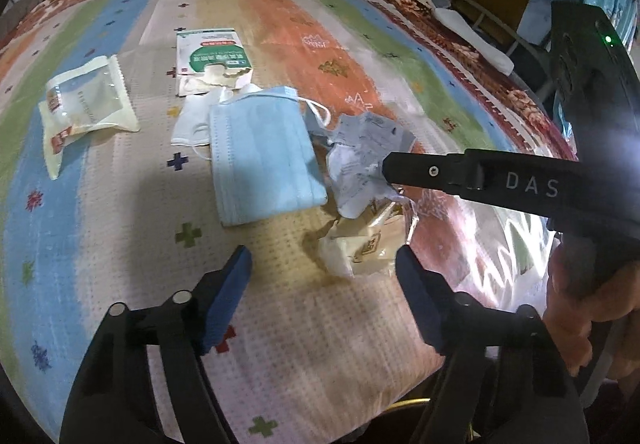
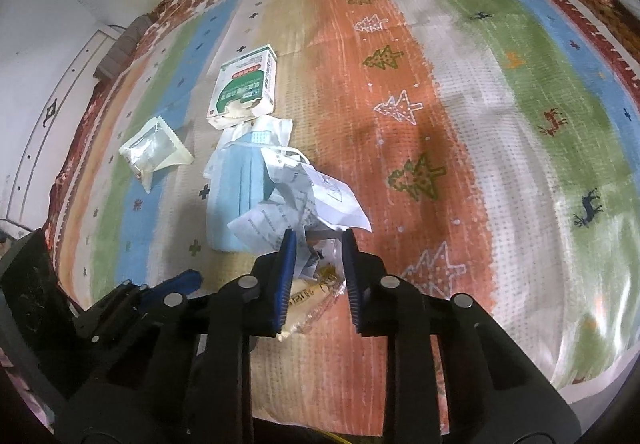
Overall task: Collect trash
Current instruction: 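Grasp the gold snack wrapper with left gripper while right gripper grasps crumpled white paper, then carry the gold wrapper and white paper in both grippers over the bin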
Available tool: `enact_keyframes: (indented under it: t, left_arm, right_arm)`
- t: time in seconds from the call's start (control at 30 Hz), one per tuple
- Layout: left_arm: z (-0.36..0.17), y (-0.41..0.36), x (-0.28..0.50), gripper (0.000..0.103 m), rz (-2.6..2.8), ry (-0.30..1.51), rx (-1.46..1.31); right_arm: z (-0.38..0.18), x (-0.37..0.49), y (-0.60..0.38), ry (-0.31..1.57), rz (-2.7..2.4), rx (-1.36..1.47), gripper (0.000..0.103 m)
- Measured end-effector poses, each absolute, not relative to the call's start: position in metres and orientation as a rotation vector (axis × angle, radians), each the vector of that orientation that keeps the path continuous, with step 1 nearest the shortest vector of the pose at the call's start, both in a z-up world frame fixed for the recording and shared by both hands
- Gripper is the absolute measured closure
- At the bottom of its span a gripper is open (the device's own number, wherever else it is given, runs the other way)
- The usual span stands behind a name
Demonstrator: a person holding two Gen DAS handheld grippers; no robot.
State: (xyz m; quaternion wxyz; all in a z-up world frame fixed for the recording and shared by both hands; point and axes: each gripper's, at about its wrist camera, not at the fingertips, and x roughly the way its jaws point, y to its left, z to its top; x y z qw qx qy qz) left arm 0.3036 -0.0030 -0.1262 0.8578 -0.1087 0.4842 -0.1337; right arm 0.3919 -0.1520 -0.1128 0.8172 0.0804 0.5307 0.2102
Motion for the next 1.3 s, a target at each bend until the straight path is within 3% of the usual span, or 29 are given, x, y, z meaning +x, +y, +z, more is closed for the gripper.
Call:
enact_keyframes:
  t: [0.17, 0.2, 0.27, 0.37, 0.87, 1.03, 1.1, 1.3]
  left_arm:
    - [-0.132, -0.007, 0.308, 0.061, -0.301, 1.023, -0.217]
    - [-0.132, -0.008, 0.307, 0.071, -0.306, 1.021, -0.216]
    - [-0.130, -0.009, 0.306, 0.074, -0.307, 1.018, -0.212]
    - [-0.128, -0.009, 0.305, 0.091, -0.306, 1.016, -0.216]
    - [-0.110, -0.011, 0.292, 0.096, -0.312, 1.032, -0.202]
    - [-0.109, -0.008, 0.285, 0.096, -0.308, 1.052, -0.192]
    - [-0.110, -0.006, 0.283, 0.096, -0.302, 1.058, -0.194]
    - [-0.110, -0.004, 0.281, 0.096, -0.301, 1.060, -0.197]
  right_arm:
    - [-0.114, 0.394, -0.149, 1.136, 0.461, 0.173, 0.101]
    - [-0.114, 0.395, -0.148, 1.134, 0.464, 0.170, 0.102]
    - [-0.112, 0.394, -0.148, 1.125, 0.467, 0.161, 0.103]
    - [-0.110, 0.392, -0.148, 1.120, 0.463, 0.147, 0.103]
    - [-0.091, 0.390, -0.158, 1.084, 0.473, 0.138, 0.103]
    - [-0.081, 0.385, -0.155, 1.054, 0.484, 0.114, 0.097]
    - [-0.077, 0.381, -0.153, 1.040, 0.481, 0.081, 0.087]
    - [-0.074, 0.374, -0.147, 1.007, 0.468, -0.039, 0.076]
